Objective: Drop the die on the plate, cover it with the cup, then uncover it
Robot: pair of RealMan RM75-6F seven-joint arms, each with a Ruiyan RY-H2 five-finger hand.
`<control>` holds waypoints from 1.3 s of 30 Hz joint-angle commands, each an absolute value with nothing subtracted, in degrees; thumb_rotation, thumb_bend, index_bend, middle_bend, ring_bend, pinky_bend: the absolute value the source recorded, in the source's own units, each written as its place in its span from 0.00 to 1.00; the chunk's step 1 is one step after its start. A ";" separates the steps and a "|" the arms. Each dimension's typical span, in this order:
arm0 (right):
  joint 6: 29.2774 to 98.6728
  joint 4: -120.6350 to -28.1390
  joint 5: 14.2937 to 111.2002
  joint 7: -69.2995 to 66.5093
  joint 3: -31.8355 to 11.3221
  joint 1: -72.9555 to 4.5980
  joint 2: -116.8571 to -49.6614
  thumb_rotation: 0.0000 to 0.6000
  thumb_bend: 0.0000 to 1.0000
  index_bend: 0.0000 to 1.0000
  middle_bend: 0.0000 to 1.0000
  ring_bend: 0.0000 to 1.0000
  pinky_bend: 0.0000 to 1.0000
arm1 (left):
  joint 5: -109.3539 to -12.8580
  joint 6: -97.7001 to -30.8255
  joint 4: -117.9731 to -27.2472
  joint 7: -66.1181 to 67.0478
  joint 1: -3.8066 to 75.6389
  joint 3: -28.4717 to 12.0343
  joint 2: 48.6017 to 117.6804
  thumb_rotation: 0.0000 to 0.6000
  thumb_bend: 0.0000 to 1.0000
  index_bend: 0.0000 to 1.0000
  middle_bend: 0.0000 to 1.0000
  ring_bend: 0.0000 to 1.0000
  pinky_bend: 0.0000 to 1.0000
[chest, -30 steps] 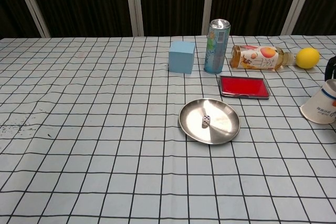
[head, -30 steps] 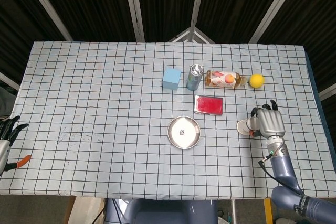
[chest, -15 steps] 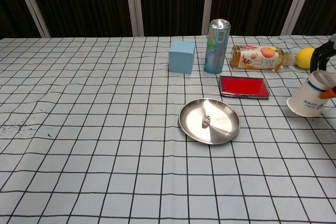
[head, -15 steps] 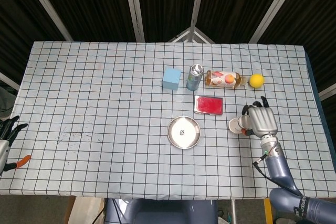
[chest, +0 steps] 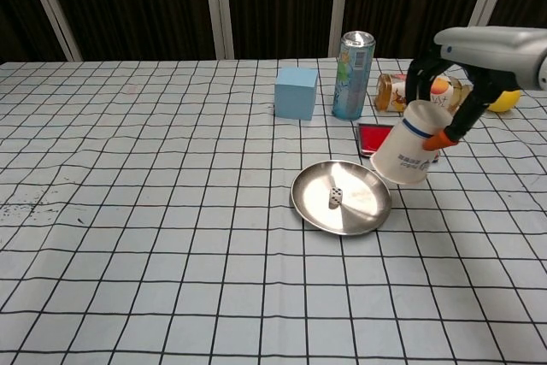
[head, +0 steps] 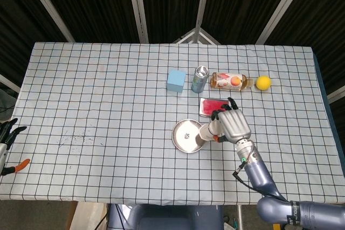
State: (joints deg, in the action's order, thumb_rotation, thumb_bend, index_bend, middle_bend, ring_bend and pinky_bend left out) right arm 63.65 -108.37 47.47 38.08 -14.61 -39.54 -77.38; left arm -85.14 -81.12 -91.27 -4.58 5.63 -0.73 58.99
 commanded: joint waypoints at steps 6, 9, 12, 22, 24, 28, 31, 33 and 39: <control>64.44 -105.76 46.07 39.48 -15.10 -43.24 -83.53 1.00 0.32 0.50 0.48 0.23 0.00 | -85.30 -81.08 -91.11 -5.14 5.67 -0.69 58.83 1.00 0.29 0.16 0.00 0.00 0.02; 65.03 -103.67 46.90 40.32 -14.11 -44.28 -86.28 1.00 0.32 0.50 0.48 0.23 0.00 | -85.14 -81.37 -91.03 -5.50 5.55 -0.85 58.76 1.00 0.29 0.16 0.00 0.00 0.02; 65.25 -102.04 47.65 39.95 -13.37 -44.80 -88.66 1.00 0.32 0.50 0.48 0.23 0.00 | -85.11 -81.47 -90.89 -5.79 5.54 -0.94 58.75 1.00 0.29 0.16 0.00 0.00 0.02; 66.06 -95.76 50.81 41.16 -11.21 -46.17 -93.60 1.00 0.32 0.50 0.48 0.23 0.00 | -85.11 -81.45 -90.69 -6.85 5.50 -0.94 58.40 1.00 0.29 0.16 0.00 0.00 0.02; 65.65 -95.03 50.84 40.81 -11.05 -46.27 -94.22 1.00 0.32 0.50 0.48 0.23 0.00 | -85.21 -81.51 -90.64 -7.14 5.46 -0.91 58.31 1.00 0.29 0.16 0.00 0.00 0.02; 64.98 -93.61 51.05 40.73 -10.96 -46.75 -95.20 1.00 0.32 0.50 0.48 0.23 0.00 | -85.38 -81.34 -90.56 -7.10 5.52 -0.79 58.34 1.00 0.29 0.16 0.00 0.00 0.02; 64.20 -92.30 51.07 39.83 -11.37 -47.13 -96.05 1.00 0.32 0.50 0.48 0.23 0.00 | -85.37 -81.12 -90.60 -6.79 5.67 -0.81 58.41 1.00 0.29 0.16 0.00 0.00 0.02; 63.82 -91.31 51.44 39.27 -11.51 -47.36 -96.65 1.00 0.32 0.50 0.48 0.23 0.00 | -85.24 -81.12 -90.64 -6.56 5.67 -0.86 58.49 1.00 0.29 0.16 0.00 0.00 0.02; 64.01 -88.01 53.53 36.88 -12.56 -47.92 -98.89 1.00 0.32 0.50 0.48 0.23 0.00 | -85.15 -80.98 -90.69 -6.31 5.74 -0.88 58.55 1.00 0.29 0.16 0.00 0.00 0.02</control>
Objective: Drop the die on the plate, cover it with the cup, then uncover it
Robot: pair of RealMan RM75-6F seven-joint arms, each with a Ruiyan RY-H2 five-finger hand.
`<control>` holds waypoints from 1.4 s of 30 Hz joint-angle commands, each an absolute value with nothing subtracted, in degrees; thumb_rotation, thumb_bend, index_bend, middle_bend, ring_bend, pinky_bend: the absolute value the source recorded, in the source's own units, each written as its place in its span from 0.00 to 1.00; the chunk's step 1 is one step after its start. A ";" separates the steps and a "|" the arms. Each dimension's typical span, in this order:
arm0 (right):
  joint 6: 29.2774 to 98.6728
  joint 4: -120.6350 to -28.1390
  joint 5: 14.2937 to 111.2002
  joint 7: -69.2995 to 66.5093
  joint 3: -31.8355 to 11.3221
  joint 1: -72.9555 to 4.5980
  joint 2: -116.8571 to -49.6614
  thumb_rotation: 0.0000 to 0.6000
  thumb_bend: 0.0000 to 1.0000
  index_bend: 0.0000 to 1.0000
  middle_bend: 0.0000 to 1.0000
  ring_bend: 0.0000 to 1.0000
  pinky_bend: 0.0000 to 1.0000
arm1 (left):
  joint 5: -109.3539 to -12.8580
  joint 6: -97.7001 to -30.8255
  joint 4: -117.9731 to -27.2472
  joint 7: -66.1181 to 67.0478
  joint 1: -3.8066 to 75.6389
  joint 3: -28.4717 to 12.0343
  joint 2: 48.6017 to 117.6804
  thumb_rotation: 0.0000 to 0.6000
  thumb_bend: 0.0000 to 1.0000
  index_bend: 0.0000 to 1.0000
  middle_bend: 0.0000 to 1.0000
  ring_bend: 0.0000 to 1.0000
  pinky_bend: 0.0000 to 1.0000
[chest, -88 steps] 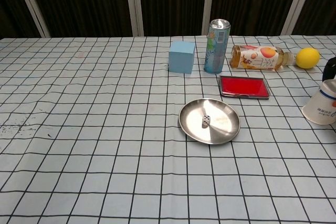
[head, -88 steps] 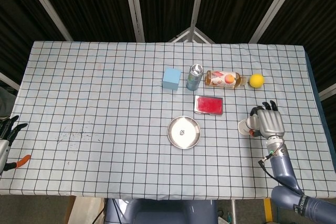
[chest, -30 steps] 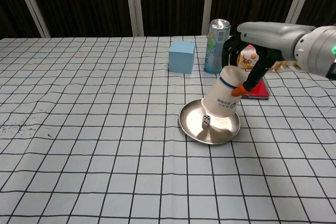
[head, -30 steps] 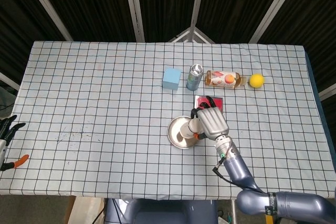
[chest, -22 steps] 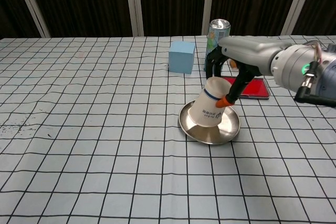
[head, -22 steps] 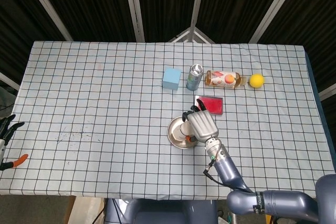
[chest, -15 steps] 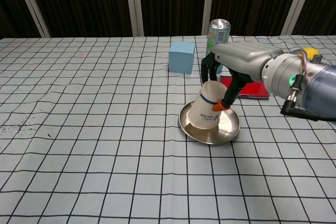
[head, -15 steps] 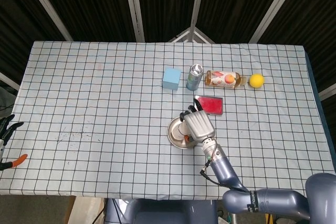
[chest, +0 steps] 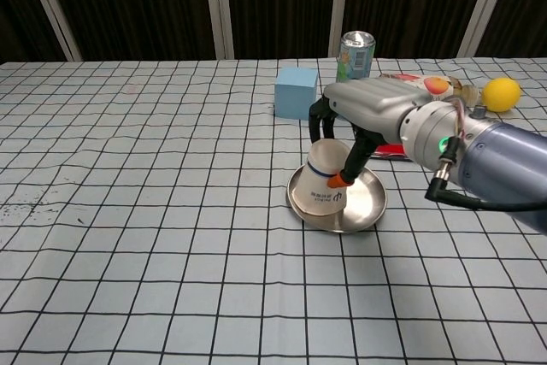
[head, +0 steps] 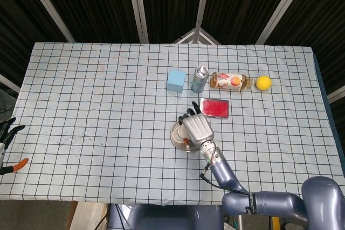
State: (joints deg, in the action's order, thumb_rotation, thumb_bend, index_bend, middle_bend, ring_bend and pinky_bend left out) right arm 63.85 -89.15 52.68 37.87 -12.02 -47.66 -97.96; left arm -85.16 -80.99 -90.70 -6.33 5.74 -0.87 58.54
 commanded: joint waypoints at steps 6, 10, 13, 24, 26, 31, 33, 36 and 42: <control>64.33 -84.31 54.37 35.63 -13.59 -48.39 -101.09 1.00 0.32 0.51 0.48 0.23 0.00 | -84.93 -80.65 -90.67 -6.08 5.88 -0.91 58.60 1.00 0.29 0.16 0.00 0.00 0.02; 64.58 -82.07 54.57 35.26 -14.01 -48.49 -102.18 1.00 0.32 0.51 0.48 0.23 0.00 | -84.94 -80.62 -90.70 -5.85 5.92 -0.90 58.68 1.00 0.29 0.16 0.00 0.00 0.02; 64.55 -81.15 54.68 35.16 -13.94 -48.38 -102.42 1.00 0.32 0.51 0.48 0.23 0.00 | -84.91 -80.60 -90.74 -5.75 5.93 -0.91 58.69 1.00 0.29 0.16 0.00 0.00 0.02; 64.37 -80.70 55.40 34.55 -12.71 -46.51 -100.03 1.00 0.33 0.53 0.48 0.23 0.00 | -84.70 -80.58 -90.89 -4.90 5.93 -0.93 58.93 1.00 0.29 0.16 0.00 0.00 0.02; 64.31 -81.74 55.67 34.60 -12.13 -45.91 -98.96 1.00 0.33 0.54 0.48 0.23 0.00 | -84.71 -80.51 -90.95 -4.61 5.97 -0.91 59.02 1.00 0.29 0.16 0.00 0.00 0.02; 64.56 -86.62 56.72 35.59 -9.99 -44.23 -95.61 1.00 0.33 0.54 0.48 0.23 0.00 | -84.88 -80.32 -91.21 -3.98 6.09 -0.77 59.14 1.00 0.29 0.16 0.00 0.00 0.02; 64.69 -88.00 57.24 36.12 -9.30 -43.89 -94.84 1.00 0.33 0.54 0.48 0.23 0.00 | -84.92 -80.45 -91.25 -3.93 6.04 -0.76 59.14 1.00 0.29 0.16 0.00 0.00 0.02; 64.79 -90.02 57.83 36.81 -8.55 -43.50 -94.03 1.00 0.33 0.55 0.48 0.23 0.00 | -84.89 -80.54 -91.36 -4.01 5.96 -0.74 59.11 1.00 0.29 0.16 0.00 0.00 0.02; 63.91 -93.18 58.33 36.82 -8.03 -43.41 -93.59 1.00 0.34 0.55 0.48 0.23 0.00 | -85.12 -80.55 -91.33 -4.00 5.98 -0.64 59.08 1.00 0.29 0.16 0.00 0.00 0.02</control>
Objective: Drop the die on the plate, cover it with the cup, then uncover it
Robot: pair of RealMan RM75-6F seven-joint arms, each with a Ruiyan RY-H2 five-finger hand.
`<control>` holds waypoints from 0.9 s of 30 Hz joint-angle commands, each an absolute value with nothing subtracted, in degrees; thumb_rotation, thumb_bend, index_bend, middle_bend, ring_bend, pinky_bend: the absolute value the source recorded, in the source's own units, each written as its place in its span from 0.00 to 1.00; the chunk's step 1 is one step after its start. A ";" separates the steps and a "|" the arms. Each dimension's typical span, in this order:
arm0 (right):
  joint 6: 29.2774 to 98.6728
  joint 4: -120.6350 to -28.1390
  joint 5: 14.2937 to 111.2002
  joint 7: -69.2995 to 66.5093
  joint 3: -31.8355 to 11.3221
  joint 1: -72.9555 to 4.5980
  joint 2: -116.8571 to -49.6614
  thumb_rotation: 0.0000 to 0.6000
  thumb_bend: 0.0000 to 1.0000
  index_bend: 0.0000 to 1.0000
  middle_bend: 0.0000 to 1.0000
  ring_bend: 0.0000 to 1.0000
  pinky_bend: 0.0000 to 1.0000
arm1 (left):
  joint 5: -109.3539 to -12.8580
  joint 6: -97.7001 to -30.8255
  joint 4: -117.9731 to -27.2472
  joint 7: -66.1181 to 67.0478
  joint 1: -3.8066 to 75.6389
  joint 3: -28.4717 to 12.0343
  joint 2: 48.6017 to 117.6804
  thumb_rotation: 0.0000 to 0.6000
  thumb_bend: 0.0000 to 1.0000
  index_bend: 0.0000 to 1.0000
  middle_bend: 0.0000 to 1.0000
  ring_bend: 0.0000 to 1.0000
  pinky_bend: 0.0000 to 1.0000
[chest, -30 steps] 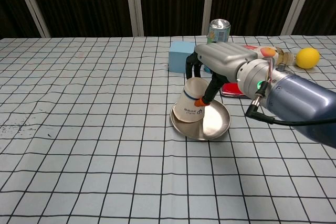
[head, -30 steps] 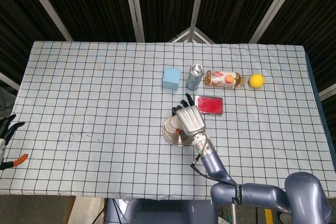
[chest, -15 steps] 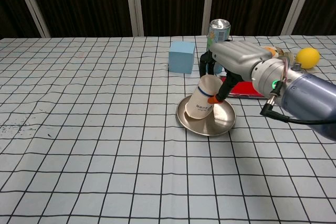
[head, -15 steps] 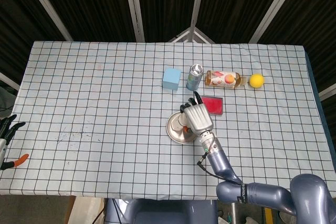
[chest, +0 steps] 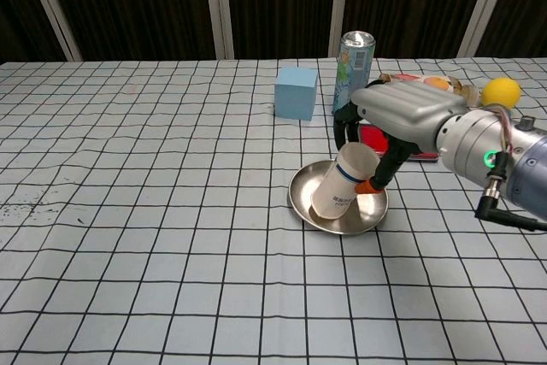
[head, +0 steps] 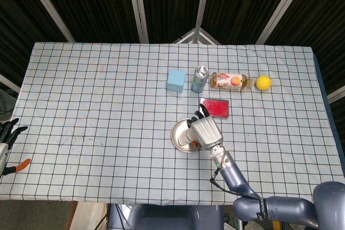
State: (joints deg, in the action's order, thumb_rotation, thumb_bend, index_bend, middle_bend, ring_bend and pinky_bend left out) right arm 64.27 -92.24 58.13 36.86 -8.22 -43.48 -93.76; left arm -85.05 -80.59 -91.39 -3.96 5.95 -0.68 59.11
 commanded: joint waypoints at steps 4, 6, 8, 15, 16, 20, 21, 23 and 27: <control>63.99 -94.03 59.11 37.27 -7.98 -43.62 -94.06 1.00 0.34 0.55 0.48 0.23 0.00 | -85.10 -80.50 -91.22 -4.52 5.99 -0.65 58.93 1.00 0.29 0.16 0.00 0.00 0.02; 63.99 -94.08 59.42 37.41 -8.22 -43.87 -94.50 1.00 0.34 0.55 0.48 0.23 0.00 | -85.13 -80.69 -91.18 -4.71 5.92 -0.70 58.87 1.00 0.29 0.16 0.00 0.00 0.02; 63.94 -93.77 59.65 37.51 -8.64 -44.24 -95.21 1.00 0.34 0.55 0.48 0.23 0.00 | -85.22 -80.79 -91.13 -4.79 5.89 -0.67 58.90 1.00 0.29 0.16 0.00 0.00 0.02; 62.49 -90.57 58.48 36.40 -10.44 -45.55 -98.26 1.00 0.34 0.55 0.48 0.23 0.00 | -85.33 -80.59 -91.04 -4.91 5.96 -0.57 58.84 1.00 0.29 0.16 0.00 0.00 0.02; 62.00 -89.33 58.22 36.00 -10.85 -45.90 -98.95 1.00 0.34 0.55 0.48 0.23 0.00 | -85.25 -80.61 -91.02 -5.03 5.97 -0.63 58.82 1.00 0.29 0.16 0.00 0.00 0.02; 61.23 -85.01 58.52 33.94 -12.07 -46.72 -101.07 1.00 0.34 0.55 0.48 0.23 0.00 | -85.11 -80.77 -90.89 -5.49 5.91 -0.77 58.70 1.00 0.29 0.16 0.00 0.00 0.02; 61.24 -83.82 58.91 33.27 -12.31 -46.84 -101.53 1.00 0.34 0.55 0.48 0.23 0.00 | -85.04 -80.75 -90.82 -5.51 5.92 -0.80 58.71 1.00 0.29 0.16 0.00 0.00 0.02; 61.69 -81.36 59.99 31.79 -12.78 -46.94 -102.42 1.00 0.34 0.55 0.48 0.23 0.00 | -84.97 -80.53 -90.77 -5.55 6.00 -0.79 58.72 1.00 0.29 0.16 0.00 0.00 0.02; 62.55 -77.66 61.87 29.24 -13.44 -46.84 -103.14 1.00 0.34 0.55 0.48 0.23 0.00 | -85.02 -80.29 -90.85 -5.24 6.12 -0.72 58.79 1.00 0.29 0.16 0.00 0.00 0.02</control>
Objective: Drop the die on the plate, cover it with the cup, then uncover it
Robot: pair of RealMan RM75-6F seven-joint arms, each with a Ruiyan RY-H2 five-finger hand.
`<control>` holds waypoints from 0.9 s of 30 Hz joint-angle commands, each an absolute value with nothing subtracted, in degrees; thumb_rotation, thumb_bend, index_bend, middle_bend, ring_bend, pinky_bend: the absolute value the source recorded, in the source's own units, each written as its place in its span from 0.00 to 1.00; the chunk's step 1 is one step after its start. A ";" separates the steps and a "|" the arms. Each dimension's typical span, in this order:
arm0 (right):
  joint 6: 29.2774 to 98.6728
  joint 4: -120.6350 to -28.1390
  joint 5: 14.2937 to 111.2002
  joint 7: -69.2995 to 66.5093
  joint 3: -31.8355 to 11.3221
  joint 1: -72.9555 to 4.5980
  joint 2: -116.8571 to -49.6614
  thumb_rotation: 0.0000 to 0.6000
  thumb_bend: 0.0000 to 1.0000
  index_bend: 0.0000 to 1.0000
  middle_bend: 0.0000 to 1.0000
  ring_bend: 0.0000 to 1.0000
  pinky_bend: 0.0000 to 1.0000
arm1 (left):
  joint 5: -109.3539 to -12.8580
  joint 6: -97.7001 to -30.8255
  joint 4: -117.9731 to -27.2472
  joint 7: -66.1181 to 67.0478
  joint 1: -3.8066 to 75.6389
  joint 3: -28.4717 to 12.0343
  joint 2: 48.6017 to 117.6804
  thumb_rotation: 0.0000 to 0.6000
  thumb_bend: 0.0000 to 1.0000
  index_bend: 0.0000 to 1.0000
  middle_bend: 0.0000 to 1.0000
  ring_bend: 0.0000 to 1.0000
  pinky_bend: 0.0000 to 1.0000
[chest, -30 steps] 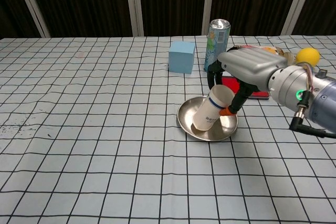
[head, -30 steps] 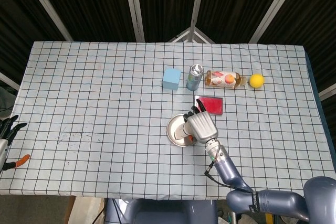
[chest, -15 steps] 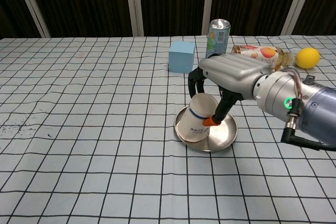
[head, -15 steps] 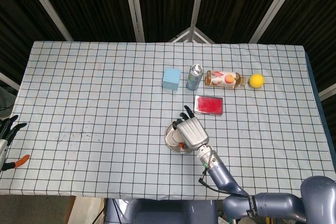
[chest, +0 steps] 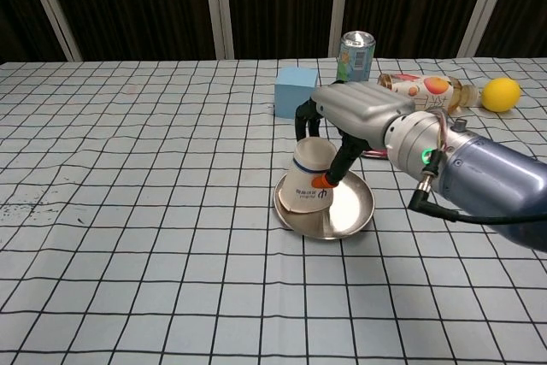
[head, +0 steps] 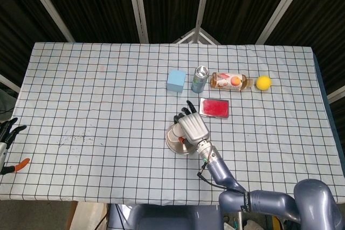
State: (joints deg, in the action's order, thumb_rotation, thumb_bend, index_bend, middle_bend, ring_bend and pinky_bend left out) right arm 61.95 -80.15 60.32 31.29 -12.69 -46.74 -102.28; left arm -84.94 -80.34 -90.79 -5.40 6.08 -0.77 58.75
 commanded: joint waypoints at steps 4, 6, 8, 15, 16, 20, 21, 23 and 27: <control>63.77 -75.39 63.26 27.46 -14.12 -46.44 -102.96 1.00 0.34 0.56 0.48 0.23 0.00 | -85.15 -80.41 -91.03 -4.85 6.06 -0.63 58.86 1.00 0.29 0.16 0.00 0.00 0.02; 64.18 -74.92 63.66 26.97 -14.07 -45.96 -102.47 1.00 0.34 0.56 0.48 0.23 0.00 | -85.11 -80.49 -91.12 -4.69 6.00 -0.62 58.89 1.00 0.29 0.16 0.00 0.00 0.02; 64.36 -74.63 63.73 27.06 -13.53 -45.23 -101.72 1.00 0.34 0.56 0.48 0.23 0.00 | -85.05 -80.43 -91.14 -4.46 6.03 -0.62 58.96 1.00 0.29 0.16 0.00 0.00 0.02; 63.93 -77.21 64.57 26.86 -11.23 -42.98 -98.65 1.00 0.34 0.58 0.48 0.23 0.00 | -84.92 -80.28 -91.33 -3.86 6.11 -0.64 59.08 1.00 0.29 0.16 0.00 0.00 0.02; 64.00 -78.14 64.78 27.00 -10.79 -42.58 -98.04 1.00 0.34 0.58 0.48 0.23 0.00 | -84.90 -80.32 -91.33 -3.81 6.10 -0.66 59.11 1.00 0.29 0.16 0.00 0.00 0.02; 65.24 -81.88 66.53 27.74 -9.29 -41.32 -96.07 1.00 0.34 0.58 0.48 0.23 0.00 | -84.79 -80.16 -91.41 -3.66 6.14 -0.64 59.14 1.00 0.29 0.16 0.00 0.00 0.02; 65.55 -82.73 66.96 27.86 -9.05 -41.10 -95.73 1.00 0.34 0.58 0.48 0.23 0.00 | -84.83 -80.19 -91.43 -3.62 6.13 -0.63 59.14 1.00 0.29 0.16 0.00 0.00 0.02; 66.24 -85.27 68.31 28.04 -8.39 -40.60 -94.86 1.00 0.34 0.58 0.48 0.23 0.00 | -85.02 -80.37 -91.48 -3.54 6.07 -0.56 59.16 1.00 0.29 0.16 0.00 0.00 0.02; 66.52 -89.73 69.92 28.64 -7.61 -40.18 -93.85 1.00 0.34 0.58 0.48 0.23 0.00 | -85.16 -80.52 -91.53 -3.49 5.99 -0.48 59.18 1.00 0.29 0.16 0.00 0.00 0.02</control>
